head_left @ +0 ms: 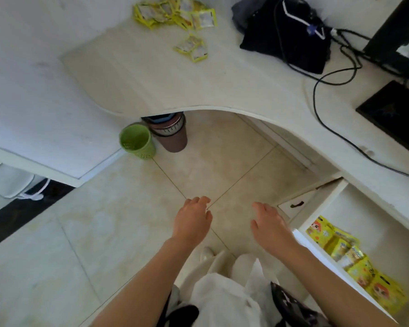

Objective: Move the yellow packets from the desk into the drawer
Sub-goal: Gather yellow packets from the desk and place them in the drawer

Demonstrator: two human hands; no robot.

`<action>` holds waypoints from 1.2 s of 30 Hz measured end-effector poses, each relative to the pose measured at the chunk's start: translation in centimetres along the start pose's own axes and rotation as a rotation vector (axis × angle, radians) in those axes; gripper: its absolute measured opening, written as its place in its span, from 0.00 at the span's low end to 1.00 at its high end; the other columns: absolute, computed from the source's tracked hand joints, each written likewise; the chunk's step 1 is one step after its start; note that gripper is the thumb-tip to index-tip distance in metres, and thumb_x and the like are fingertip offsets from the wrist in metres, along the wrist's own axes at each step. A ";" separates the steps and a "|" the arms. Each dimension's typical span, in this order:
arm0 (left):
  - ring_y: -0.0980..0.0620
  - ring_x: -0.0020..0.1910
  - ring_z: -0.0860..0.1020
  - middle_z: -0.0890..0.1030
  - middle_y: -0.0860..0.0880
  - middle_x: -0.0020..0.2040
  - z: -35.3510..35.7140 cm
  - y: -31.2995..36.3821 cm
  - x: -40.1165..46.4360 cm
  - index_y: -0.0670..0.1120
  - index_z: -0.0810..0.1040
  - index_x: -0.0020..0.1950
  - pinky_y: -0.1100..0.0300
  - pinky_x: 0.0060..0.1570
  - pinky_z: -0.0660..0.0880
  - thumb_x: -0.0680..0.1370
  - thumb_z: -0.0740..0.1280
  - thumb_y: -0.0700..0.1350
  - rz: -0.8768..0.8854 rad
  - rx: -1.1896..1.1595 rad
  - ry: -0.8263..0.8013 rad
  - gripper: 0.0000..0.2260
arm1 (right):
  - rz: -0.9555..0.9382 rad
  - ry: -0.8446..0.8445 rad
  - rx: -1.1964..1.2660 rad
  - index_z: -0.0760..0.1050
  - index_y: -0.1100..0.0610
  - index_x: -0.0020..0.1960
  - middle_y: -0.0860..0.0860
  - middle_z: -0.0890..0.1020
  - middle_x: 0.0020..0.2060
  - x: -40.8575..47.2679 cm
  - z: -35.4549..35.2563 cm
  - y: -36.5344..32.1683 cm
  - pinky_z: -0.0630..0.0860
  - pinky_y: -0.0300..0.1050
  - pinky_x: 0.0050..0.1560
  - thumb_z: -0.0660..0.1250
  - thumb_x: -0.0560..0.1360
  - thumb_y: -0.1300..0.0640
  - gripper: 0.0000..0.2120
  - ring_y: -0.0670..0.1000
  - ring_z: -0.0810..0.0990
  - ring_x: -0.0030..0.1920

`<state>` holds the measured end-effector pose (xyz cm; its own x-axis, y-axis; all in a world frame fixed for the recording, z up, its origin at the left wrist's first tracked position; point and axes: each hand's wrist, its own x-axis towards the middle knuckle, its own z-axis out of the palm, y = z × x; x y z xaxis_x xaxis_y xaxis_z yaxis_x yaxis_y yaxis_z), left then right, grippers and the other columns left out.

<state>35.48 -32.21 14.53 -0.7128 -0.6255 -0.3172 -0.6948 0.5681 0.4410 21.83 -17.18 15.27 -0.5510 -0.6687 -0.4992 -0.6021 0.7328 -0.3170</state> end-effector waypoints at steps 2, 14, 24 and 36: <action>0.51 0.61 0.72 0.79 0.51 0.59 -1.4 -1.6 1.0 0.49 0.72 0.68 0.54 0.58 0.74 0.80 0.59 0.46 -0.023 0.001 0.030 0.16 | -0.044 0.016 -0.019 0.61 0.56 0.71 0.54 0.71 0.65 1.8 -0.4 -2.1 0.69 0.47 0.63 0.55 0.80 0.56 0.20 0.54 0.70 0.64; 0.53 0.59 0.73 0.79 0.54 0.58 -9.7 -7.0 11.4 0.51 0.73 0.66 0.57 0.56 0.74 0.80 0.60 0.46 -0.089 0.031 0.190 0.15 | -0.219 0.111 -0.128 0.64 0.58 0.69 0.55 0.74 0.61 14.6 -7.5 -10.7 0.72 0.50 0.57 0.56 0.78 0.57 0.19 0.56 0.73 0.59; 0.51 0.57 0.75 0.79 0.52 0.56 -15.9 -6.3 24.0 0.49 0.74 0.63 0.56 0.55 0.74 0.79 0.61 0.45 -0.180 -0.020 0.270 0.13 | -0.322 0.130 -0.151 0.64 0.57 0.70 0.54 0.74 0.63 27.1 -16.3 -14.0 0.71 0.49 0.58 0.56 0.79 0.57 0.19 0.55 0.71 0.61; 0.51 0.58 0.74 0.80 0.53 0.57 -21.3 -7.3 37.1 0.49 0.75 0.63 0.55 0.54 0.74 0.80 0.60 0.46 -0.163 0.006 0.200 0.13 | -0.303 0.113 -0.133 0.63 0.56 0.71 0.53 0.73 0.64 39.5 -22.8 -18.2 0.72 0.49 0.59 0.55 0.80 0.54 0.20 0.55 0.71 0.62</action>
<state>16.19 -70.95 17.40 -0.5584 -0.8023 -0.2109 -0.8000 0.4536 0.3928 -2.14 -59.77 19.68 -0.3920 -0.8684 -0.3037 -0.8139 0.4812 -0.3255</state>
